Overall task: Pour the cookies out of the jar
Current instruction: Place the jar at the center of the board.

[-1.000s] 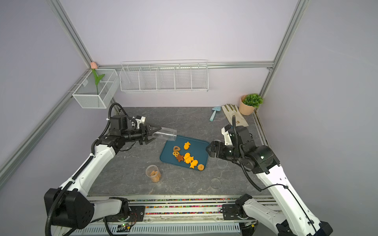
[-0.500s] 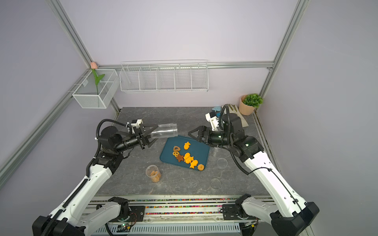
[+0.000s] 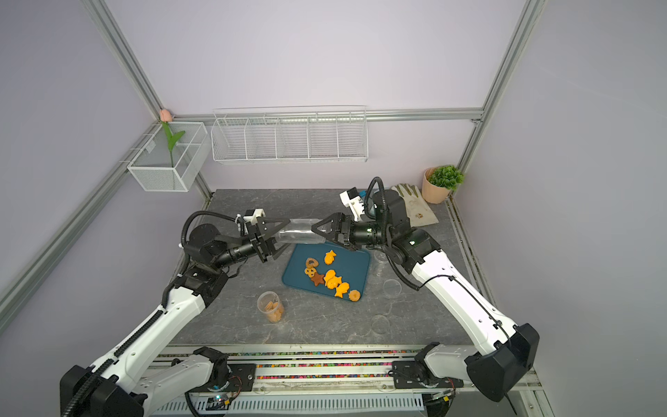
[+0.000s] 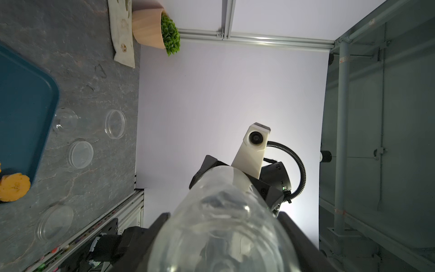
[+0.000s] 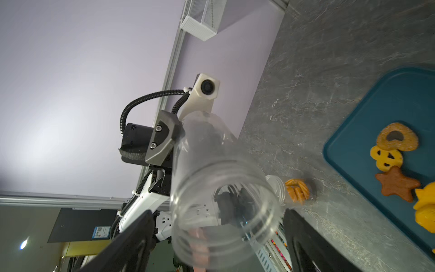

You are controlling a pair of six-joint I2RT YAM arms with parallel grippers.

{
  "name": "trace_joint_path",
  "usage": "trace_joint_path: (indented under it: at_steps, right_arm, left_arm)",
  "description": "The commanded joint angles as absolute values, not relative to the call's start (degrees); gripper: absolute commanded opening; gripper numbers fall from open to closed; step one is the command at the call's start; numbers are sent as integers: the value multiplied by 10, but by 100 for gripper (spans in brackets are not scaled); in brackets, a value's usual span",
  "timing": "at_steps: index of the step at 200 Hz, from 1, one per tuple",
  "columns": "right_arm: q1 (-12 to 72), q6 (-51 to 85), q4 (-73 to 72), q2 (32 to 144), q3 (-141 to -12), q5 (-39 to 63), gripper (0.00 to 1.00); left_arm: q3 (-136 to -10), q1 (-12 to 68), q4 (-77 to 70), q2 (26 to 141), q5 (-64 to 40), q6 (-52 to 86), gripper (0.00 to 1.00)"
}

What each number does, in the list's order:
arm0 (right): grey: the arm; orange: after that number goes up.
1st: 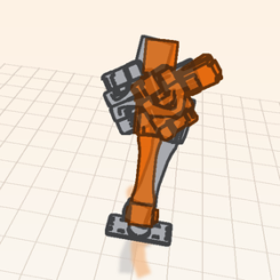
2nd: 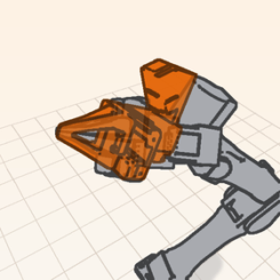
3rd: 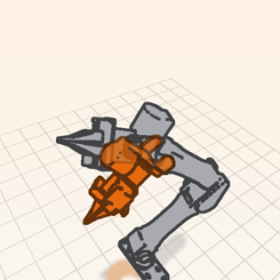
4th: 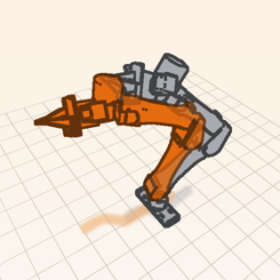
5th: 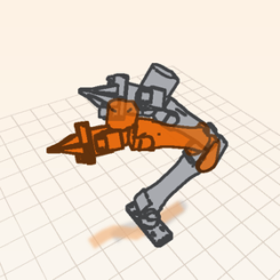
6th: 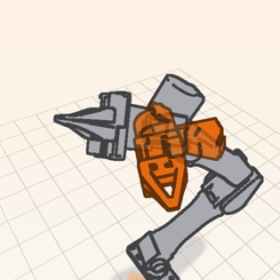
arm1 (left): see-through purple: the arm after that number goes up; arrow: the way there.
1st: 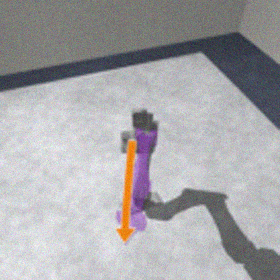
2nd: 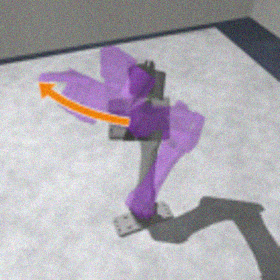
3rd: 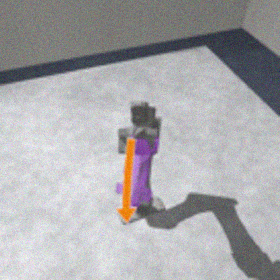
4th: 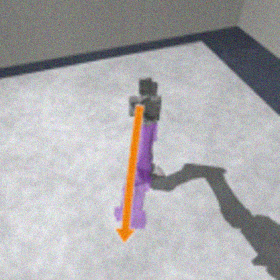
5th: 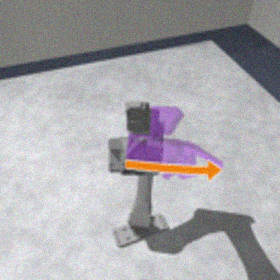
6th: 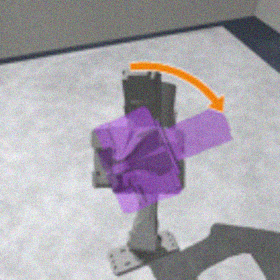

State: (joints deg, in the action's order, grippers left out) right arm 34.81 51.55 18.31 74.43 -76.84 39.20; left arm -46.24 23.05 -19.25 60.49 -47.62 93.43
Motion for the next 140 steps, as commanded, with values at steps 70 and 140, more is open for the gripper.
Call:
trace_joint_path:
  at_steps: [70, 140]
  right_arm:
    - [378, 639, 80, 764, -756, 457, 88]
    - [388, 598, 167, 739, -756, 397, 93]
  left_arm:
    - [-478, 234, -226, 603, -503, 952, 68]
    - [-473, 233, -205, 595, -520, 940, 67]
